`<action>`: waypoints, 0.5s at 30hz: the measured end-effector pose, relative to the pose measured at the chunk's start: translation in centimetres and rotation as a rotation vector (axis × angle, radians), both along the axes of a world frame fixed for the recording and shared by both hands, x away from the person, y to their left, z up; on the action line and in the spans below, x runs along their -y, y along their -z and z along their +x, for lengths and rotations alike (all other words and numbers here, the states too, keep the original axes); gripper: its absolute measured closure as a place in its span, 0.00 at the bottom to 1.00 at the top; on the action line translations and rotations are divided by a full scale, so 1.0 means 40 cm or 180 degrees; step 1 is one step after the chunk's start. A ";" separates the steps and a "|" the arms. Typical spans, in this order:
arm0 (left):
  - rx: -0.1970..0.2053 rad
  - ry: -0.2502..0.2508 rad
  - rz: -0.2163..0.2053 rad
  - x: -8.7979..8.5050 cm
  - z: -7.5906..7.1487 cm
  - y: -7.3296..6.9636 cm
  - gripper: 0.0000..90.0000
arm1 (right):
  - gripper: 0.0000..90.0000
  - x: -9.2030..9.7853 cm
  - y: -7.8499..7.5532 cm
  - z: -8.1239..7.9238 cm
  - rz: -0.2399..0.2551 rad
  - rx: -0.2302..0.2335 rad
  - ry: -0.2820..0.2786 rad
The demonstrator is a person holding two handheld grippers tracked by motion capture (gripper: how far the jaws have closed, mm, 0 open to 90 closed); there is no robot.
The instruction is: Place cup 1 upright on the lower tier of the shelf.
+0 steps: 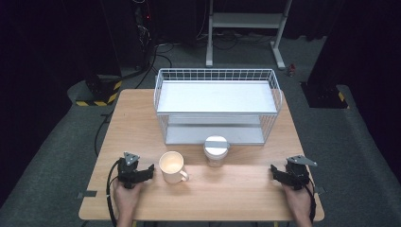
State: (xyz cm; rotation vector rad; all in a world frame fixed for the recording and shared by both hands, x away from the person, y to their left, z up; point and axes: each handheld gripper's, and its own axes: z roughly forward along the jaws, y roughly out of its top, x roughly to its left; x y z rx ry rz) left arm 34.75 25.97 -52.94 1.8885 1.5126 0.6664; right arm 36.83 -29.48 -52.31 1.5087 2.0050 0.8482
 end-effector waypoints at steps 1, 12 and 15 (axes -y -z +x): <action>-0.0006 -0.0001 0.0001 -0.001 0.000 0.000 0.17 | 0.30 0.000 0.000 0.000 0.0004 -0.0011 -0.0010; 0.0000 -0.0006 -0.0002 -0.001 0.000 0.000 0.18 | 0.21 -0.005 0.001 -0.004 -0.0005 -0.0040 -0.0074; 0.0000 -0.0008 -0.0001 -0.001 0.000 -0.001 0.18 | 0.22 -0.006 -0.001 -0.010 0.0008 -0.0002 -0.0108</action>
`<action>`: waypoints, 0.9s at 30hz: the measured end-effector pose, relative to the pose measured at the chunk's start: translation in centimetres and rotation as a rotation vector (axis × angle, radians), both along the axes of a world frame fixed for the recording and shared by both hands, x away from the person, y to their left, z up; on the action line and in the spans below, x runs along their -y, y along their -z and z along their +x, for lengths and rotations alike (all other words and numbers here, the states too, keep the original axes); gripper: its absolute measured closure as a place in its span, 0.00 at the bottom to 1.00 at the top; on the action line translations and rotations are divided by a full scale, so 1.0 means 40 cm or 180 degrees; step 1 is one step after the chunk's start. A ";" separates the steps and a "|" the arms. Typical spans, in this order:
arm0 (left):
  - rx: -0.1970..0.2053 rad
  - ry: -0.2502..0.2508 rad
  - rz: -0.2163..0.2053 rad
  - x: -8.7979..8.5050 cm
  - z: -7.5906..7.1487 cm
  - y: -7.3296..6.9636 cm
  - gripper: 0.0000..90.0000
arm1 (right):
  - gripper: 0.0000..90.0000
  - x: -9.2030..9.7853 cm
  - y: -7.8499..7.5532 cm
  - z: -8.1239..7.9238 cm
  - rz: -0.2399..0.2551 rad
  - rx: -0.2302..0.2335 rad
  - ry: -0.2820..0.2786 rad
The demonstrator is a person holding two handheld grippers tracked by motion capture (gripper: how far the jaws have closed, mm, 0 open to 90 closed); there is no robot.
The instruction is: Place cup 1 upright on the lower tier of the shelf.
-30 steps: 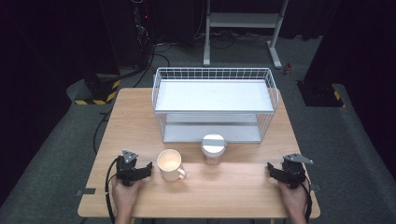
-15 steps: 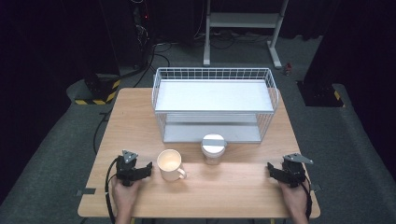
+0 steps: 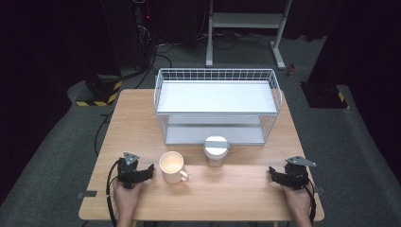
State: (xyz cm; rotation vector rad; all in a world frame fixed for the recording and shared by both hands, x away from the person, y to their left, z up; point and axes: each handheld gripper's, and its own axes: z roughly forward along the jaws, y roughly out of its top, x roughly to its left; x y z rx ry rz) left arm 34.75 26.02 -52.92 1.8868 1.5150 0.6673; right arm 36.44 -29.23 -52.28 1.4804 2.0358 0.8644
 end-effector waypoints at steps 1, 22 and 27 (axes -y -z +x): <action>0.0003 0.0000 0.0002 0.000 0.000 0.000 0.18 | 0.22 -0.001 -0.002 -0.003 0.0032 0.0016 -0.0025; -0.0003 -0.0011 0.0009 -0.001 0.000 0.000 0.18 | 0.19 -0.084 -0.028 -0.022 0.0129 0.0266 -0.0509; 0.0003 -0.0026 0.0007 -0.001 0.000 0.000 0.18 | 0.18 -0.113 -0.037 -0.019 0.0168 0.0302 -0.0638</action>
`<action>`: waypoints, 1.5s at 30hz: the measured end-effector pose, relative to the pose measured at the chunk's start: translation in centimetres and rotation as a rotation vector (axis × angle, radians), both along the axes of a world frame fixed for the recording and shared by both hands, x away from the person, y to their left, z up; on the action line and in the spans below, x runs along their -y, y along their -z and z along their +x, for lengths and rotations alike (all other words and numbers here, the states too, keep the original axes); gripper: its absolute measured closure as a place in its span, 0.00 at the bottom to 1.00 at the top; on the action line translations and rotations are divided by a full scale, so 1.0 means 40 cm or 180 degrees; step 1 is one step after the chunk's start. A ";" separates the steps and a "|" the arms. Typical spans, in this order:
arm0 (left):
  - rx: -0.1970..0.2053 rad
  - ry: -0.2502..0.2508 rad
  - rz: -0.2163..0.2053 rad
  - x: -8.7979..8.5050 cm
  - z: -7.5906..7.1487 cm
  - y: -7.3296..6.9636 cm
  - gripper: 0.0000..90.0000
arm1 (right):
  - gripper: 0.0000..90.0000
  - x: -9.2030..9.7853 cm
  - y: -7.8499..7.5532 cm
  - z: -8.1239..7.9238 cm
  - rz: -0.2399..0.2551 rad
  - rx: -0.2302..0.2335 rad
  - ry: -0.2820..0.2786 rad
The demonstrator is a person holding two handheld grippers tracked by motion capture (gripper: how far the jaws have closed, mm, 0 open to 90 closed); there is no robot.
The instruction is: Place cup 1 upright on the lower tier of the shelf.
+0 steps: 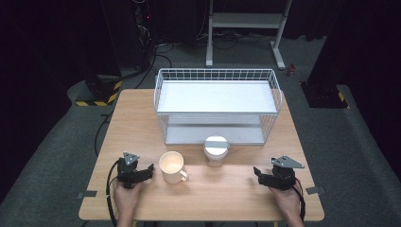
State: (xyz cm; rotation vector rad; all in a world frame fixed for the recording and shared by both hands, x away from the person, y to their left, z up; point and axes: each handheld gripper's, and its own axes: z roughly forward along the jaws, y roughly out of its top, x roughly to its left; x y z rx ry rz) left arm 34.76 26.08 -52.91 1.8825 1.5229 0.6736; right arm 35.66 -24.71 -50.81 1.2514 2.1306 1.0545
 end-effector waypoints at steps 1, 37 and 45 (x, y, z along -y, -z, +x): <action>0.0002 -0.0001 -0.0002 0.000 0.000 0.000 0.19 | 0.18 -0.006 -0.002 0.000 0.0012 -0.0007 -0.0016; 0.0001 0.0032 0.0002 0.000 0.000 0.000 0.19 | 0.12 -0.160 -0.014 0.027 0.0250 0.0041 -0.0593; 0.0002 0.0035 -0.0007 0.002 -0.001 0.000 0.19 | 0.11 -0.192 -0.028 0.023 0.0257 0.0122 -0.0729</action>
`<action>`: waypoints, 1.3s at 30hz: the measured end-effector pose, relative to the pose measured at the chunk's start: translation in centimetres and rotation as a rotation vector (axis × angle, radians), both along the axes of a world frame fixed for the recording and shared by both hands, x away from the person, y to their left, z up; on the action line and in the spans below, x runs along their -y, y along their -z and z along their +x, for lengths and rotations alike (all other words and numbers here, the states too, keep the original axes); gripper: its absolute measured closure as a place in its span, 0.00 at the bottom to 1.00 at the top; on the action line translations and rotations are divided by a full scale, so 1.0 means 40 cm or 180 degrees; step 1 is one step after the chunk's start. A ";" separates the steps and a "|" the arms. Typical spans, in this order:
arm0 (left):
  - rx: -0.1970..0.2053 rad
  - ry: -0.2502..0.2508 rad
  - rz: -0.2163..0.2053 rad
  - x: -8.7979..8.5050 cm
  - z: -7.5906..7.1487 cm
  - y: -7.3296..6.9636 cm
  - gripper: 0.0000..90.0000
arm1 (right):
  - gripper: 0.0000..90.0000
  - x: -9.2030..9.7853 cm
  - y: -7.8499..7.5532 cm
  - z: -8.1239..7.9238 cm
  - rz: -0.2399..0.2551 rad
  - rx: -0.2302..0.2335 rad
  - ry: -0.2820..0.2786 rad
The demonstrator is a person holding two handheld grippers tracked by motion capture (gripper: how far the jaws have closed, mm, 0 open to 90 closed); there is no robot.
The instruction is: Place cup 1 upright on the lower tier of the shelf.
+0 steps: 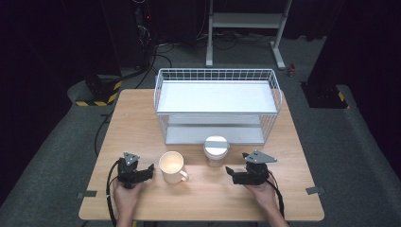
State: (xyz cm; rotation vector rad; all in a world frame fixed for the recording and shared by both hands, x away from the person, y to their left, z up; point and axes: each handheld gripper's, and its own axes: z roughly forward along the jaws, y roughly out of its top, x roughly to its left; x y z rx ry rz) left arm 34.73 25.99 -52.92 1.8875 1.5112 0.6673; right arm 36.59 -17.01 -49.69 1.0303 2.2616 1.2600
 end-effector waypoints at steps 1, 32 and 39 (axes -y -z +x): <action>-0.0003 -0.0001 -0.0001 0.000 0.000 0.000 0.19 | 0.11 -0.004 0.000 0.000 0.0008 0.0001 -0.0010; -0.0006 0.0000 -0.0004 -0.001 0.000 0.000 0.19 | 0.10 -0.117 0.012 0.056 -0.0027 -0.0033 -0.0106; -0.0006 0.0000 -0.0004 -0.001 0.000 0.000 0.19 | 0.10 -0.138 0.023 0.073 -0.0043 -0.0058 -0.0103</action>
